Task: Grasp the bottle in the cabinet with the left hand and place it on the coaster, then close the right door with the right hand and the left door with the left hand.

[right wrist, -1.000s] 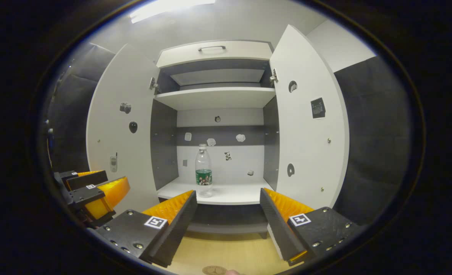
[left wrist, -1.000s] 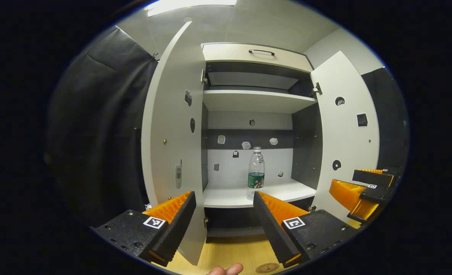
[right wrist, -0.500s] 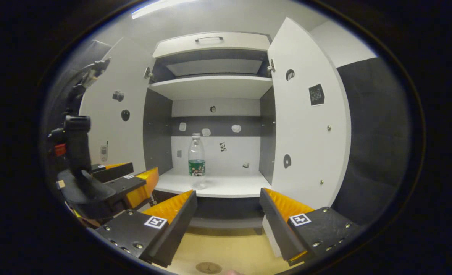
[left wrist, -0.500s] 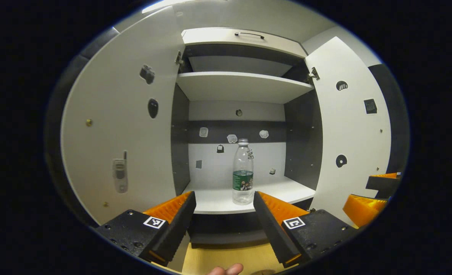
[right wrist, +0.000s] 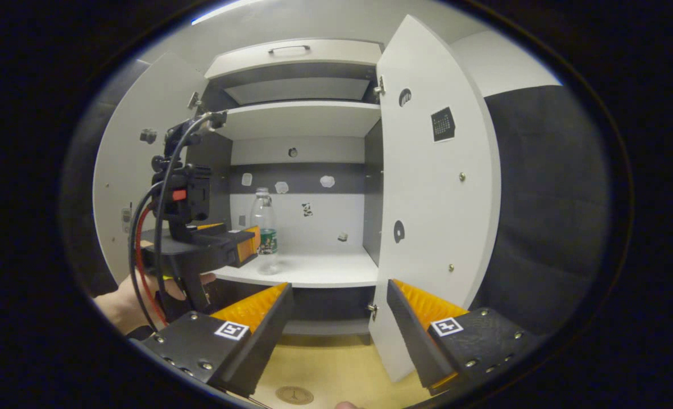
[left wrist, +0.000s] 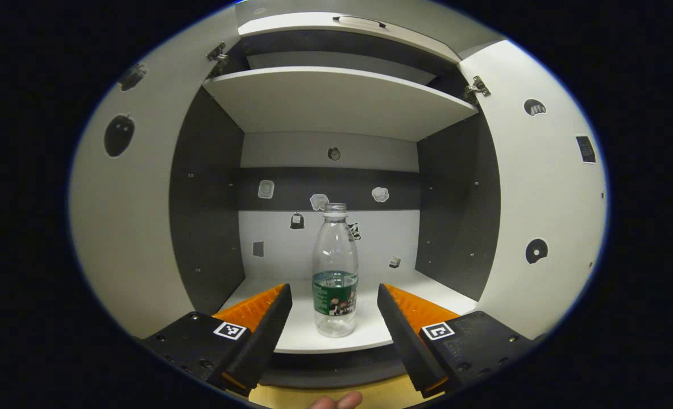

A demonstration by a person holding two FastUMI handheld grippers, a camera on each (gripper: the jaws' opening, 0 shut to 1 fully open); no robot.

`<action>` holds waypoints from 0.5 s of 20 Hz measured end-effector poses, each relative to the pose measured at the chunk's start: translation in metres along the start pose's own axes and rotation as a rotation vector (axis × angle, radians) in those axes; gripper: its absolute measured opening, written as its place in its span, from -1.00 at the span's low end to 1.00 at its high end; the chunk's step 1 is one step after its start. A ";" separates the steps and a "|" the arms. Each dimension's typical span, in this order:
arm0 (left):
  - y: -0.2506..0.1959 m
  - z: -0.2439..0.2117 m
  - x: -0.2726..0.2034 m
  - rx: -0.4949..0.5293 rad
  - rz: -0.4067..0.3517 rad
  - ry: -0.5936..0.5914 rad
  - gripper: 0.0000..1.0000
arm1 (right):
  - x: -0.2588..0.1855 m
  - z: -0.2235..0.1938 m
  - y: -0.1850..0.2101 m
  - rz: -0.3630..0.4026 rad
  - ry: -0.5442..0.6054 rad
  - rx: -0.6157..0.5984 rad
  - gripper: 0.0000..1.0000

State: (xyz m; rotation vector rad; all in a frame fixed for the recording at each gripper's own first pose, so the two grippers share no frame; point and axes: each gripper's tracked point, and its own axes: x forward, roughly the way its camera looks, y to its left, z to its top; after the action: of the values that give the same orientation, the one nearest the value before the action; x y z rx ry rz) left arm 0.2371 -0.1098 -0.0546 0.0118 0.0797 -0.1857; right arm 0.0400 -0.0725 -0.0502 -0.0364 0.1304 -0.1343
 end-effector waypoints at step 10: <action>0.006 -0.008 0.071 -0.027 0.012 0.027 0.92 | 0.004 -0.013 -0.011 -0.036 0.053 -0.044 1.00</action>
State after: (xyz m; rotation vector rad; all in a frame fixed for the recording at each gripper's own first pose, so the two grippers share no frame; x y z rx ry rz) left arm 0.3076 -0.1167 -0.0679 -0.0125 0.1087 -0.1724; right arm 0.0410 -0.0844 -0.0630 -0.0795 0.1855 -0.1682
